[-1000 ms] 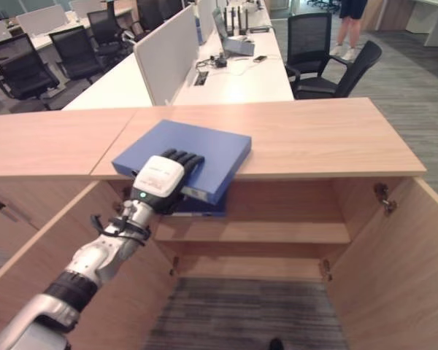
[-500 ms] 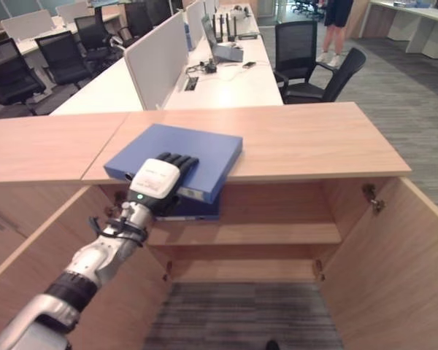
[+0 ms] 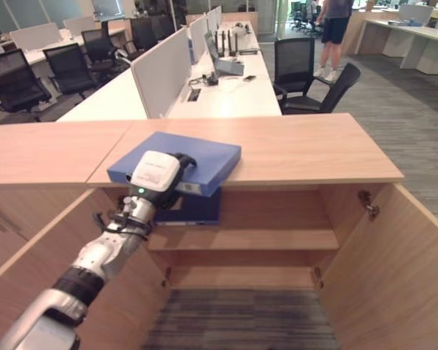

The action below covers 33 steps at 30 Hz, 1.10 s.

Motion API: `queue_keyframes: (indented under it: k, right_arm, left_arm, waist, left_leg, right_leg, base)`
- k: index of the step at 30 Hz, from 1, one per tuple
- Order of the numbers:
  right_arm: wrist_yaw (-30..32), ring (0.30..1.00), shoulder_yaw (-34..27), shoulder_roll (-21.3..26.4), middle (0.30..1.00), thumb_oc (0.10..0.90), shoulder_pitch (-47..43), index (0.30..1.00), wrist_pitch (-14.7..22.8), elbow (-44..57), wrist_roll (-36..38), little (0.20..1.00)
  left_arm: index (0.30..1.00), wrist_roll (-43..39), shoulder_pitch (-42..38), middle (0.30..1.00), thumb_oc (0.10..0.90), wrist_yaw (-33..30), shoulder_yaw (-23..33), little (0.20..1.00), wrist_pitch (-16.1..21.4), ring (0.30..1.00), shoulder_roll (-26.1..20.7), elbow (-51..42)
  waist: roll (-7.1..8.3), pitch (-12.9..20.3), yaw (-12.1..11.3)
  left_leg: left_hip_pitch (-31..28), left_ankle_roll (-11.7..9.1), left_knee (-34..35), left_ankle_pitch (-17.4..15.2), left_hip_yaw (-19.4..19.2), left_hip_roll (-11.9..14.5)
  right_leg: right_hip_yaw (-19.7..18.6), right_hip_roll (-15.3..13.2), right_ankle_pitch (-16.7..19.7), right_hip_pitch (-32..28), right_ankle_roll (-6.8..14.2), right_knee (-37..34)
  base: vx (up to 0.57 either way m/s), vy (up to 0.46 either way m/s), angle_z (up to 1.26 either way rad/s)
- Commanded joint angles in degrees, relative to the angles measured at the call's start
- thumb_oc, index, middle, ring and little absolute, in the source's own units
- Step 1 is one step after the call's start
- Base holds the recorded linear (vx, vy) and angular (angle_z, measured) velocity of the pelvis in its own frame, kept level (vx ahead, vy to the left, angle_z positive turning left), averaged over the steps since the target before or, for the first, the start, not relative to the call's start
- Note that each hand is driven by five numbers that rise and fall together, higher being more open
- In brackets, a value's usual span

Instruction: Put the empty folder in the office cabinet

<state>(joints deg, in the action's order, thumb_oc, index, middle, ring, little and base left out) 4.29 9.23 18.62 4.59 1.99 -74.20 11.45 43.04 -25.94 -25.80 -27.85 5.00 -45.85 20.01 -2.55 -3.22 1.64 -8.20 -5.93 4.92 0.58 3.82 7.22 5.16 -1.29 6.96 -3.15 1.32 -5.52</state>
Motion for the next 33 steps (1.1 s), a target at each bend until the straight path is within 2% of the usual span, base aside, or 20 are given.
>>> queue_keyframes:
  k: [1, 5, 11, 14, 16, 19, 21, 22, 24, 25, 27, 29, 30, 33]
  right_arm:
    - [1.4, 0.9, -0.6, 2.5, 0.9, 0.8, -3.3, 0.9, 1.2, -0.6, 1.3, 0.9]
    - [1.4, 0.9, -0.6, 2.3, 0.9, 0.8, -3.4, 0.9, 1.0, -0.7, 1.1, 0.9]
    - [1.2, 0.9, -1.1, 1.3, 0.9, 0.8, -3.5, 0.9, 0.6, -0.6, 1.1, 0.9]
    - [1.0, 0.9, -1.4, 0.7, 0.9, 0.8, -3.6, 0.9, 0.4, -0.5, 1.4, 0.9]
    - [0.8, 0.9, -1.4, 0.5, 0.9, 0.8, -3.8, 0.9, 0.4, -0.4, 1.6, 0.9]
    - [0.2, 0.9, -1.5, 0.4, 0.9, 0.8, -4.3, 0.9, 0.4, 0.1, 2.2, 0.9]
    - [-0.7, 0.9, -1.2, 0.6, 0.9, 0.8, -4.4, 0.9, 0.4, 1.1, 2.4, 0.9]
    - [-0.7, 0.9, -1.1, 0.6, 0.9, 0.8, -4.4, 0.9, 0.4, 1.1, 2.4, 0.9]
    - [-1.5, 0.9, -0.8, 0.5, 0.9, 0.8, -4.5, 0.9, 0.2, 1.5, 2.2, 0.9]
    - [-2.1, 0.9, -0.3, 0.5, 0.9, 0.8, -4.5, 0.9, 0.1, 1.7, 1.9, 0.9]
    - [-2.4, 0.9, 0.0, 0.6, 0.9, 0.8, -4.5, 0.9, 0.0, 1.8, 1.6, 0.9]
    - [-3.2, 0.9, 0.5, 0.5, 0.9, 0.8, -4.9, 0.9, -0.2, 1.8, 0.6, 0.9]
    - [-3.2, 0.9, 0.6, 0.6, 0.9, 0.8, -4.9, 0.9, -0.2, 1.8, 0.6, 0.9]
    - [-4.0, 0.9, 1.3, 0.7, 0.9, 0.8, -5.5, 0.9, -0.2, 1.6, -0.4, 0.9]
  left_arm:
    - [0.3, -2.2, -6.6, 0.3, 0.4, 1.1, 3.1, 0.3, -0.7, 0.3, -0.9, 2.1]
    - [0.3, -3.8, -5.9, 0.3, 0.4, 0.7, 5.2, 0.3, -0.3, 0.3, -0.7, -0.6]
    - [0.3, -10.0, -3.5, 0.3, 0.4, -0.4, 12.7, 0.3, 1.6, 0.3, -0.6, -10.0]
    - [0.3, -17.1, 1.1, 0.3, 0.4, -0.7, 21.0, 0.3, 3.8, 0.3, 1.8, -18.5]
    - [0.3, -21.8, 2.6, 0.3, 0.4, -1.0, 24.5, 0.3, 5.0, 0.3, 3.8, -21.8]
    - [0.3, -33.5, 6.6, 0.3, 0.4, 0.3, 30.5, 0.3, 8.3, 0.3, 7.4, -28.4]
    - [0.3, -50.2, 10.2, 0.3, 0.4, 5.7, 34.0, 0.3, 12.9, 0.3, 10.8, -33.8]
    - [0.3, -50.4, 10.4, 0.3, 0.4, 5.9, 34.2, 0.3, 12.9, 0.3, 10.8, -34.0]
    - [0.3, -59.0, 12.5, 0.3, 0.4, 10.6, 35.4, 0.3, 14.3, 0.3, 12.2, -37.5]
    - [0.3, -66.2, 14.3, 0.3, 0.4, 14.6, 35.7, 0.3, 14.7, 0.3, 13.7, -39.7]
    - [0.3, -69.0, 14.9, 0.3, 0.4, 16.4, 35.5, 0.3, 14.7, 0.3, 14.0, -40.6]
    - [0.3, -77.7, 17.0, 0.3, 0.4, 21.7, 34.9, 0.3, 14.3, 0.3, 14.8, -42.6]
    - [0.3, -77.7, 17.1, 0.3, 0.4, 21.8, 34.9, 0.3, 14.3, 0.3, 14.8, -42.6]
    - [0.3, -86.8, 19.8, 0.3, 0.4, 28.4, 33.2, 0.3, 12.8, 0.3, 14.2, -44.4]
  waist:
    - [0.09, -2.3, 0.7]
    - [0.05, -2.2, 0.4]
    - [0.16, -2.2, -0.6]
    - [0.25, -2.3, -1.2]
    - [0.26, -2.3, -1.6]
    - [0.22, -2.4, -2.3]
    - [0.11, -2.6, -3.1]
    - [0.07, -2.6, -3.0]
    - [-0.05, -2.7, -3.4]
    - [-0.27, -2.8, -3.7]
    - [-0.36, -2.9, -3.9]
    - [-0.4, -3.1, -4.5]
    - [-0.45, -3.0, -4.4]
    - [-0.61, -3.1, -5.2]
  left_leg:
    - [-2.9, -1.5, 0.1, -3.9, -0.5, 2.2]
    - [-3.0, -1.5, 0.1, -3.9, -0.3, 2.1]
    - [-3.0, -1.5, 0.1, -3.7, 0.4, 2.1]
    - [-2.8, -1.5, 0.1, -3.5, 0.7, 2.0]
    - [-2.7, -1.5, 0.1, -3.4, 1.0, 2.0]
    - [-2.7, -1.4, 0.1, -3.2, 1.2, 1.9]
    - [-2.1, -1.2, 0.1, -2.6, 1.6, 1.7]
    - [-2.2, -1.2, 0.1, -2.6, 1.6, 1.7]
    - [-2.2, -1.2, 0.0, -2.8, 1.7, 1.8]
    - [-2.1, -1.3, -0.1, -2.8, 1.6, 1.8]
    - [-2.2, -1.3, -0.1, -2.8, 1.5, 1.8]
    - [-1.7, -1.3, 0.0, -2.3, 1.5, 1.8]
    - [-1.8, -1.3, -0.1, -2.7, 1.5, 1.8]
    - [-1.6, -1.1, 0.0, -2.6, 1.5, 1.9]
  right_leg:
    - [-1.8, -3.3, -9.6, -5.4, 5.8, 0.5]
    - [-1.6, -3.4, -9.7, -5.6, 5.7, 0.5]
    - [-1.2, -3.5, -9.8, -6.0, 5.5, 0.5]
    - [-0.9, -3.6, -9.9, -6.2, 5.3, 0.5]
    - [-0.8, -3.6, -10.0, -6.3, 5.2, 0.5]
    - [-0.5, -3.7, -10.0, -6.3, 5.0, 0.5]
    - [-0.4, -3.8, -9.6, -6.1, 4.7, 0.5]
    - [-0.4, -3.8, -9.6, -6.2, 4.7, 0.5]
    - [-0.3, -3.7, -10.0, -6.4, 4.7, 0.5]
    - [-0.2, -3.8, -9.9, -6.5, 4.6, 0.5]
    - [-0.1, -3.8, -9.9, -6.5, 4.6, 0.5]
    - [0.0, -3.8, -9.2, -6.0, 4.7, 0.5]
    - [0.0, -3.7, -9.6, -6.2, 4.7, 0.5]
    - [0.1, -3.6, -9.4, -6.1, 4.8, 0.5]
  base:
    - [0.0, 0.0, 0.0]
    - [0.0, 0.0, 0.0]
    - [0.0, 0.0, 0.0]
    - [-0.02, -0.019, 0.04]
    - [-0.03, -0.018, 0.06]
    - [-0.02, -0.014, 0.07]
    - [-0.07, -0.012, 0.15]
    - [-0.06, -0.005, 0.15]
    - [-0.02, 0.0, 0.07]
    - [-0.05, 0.006, 0.1]
    - [-0.04, 0.002, 0.05]
    - [-0.04, -0.002, 0.0]
    - [0.0, 0.0, 0.0]
    - [0.0, 0.0, 0.0]
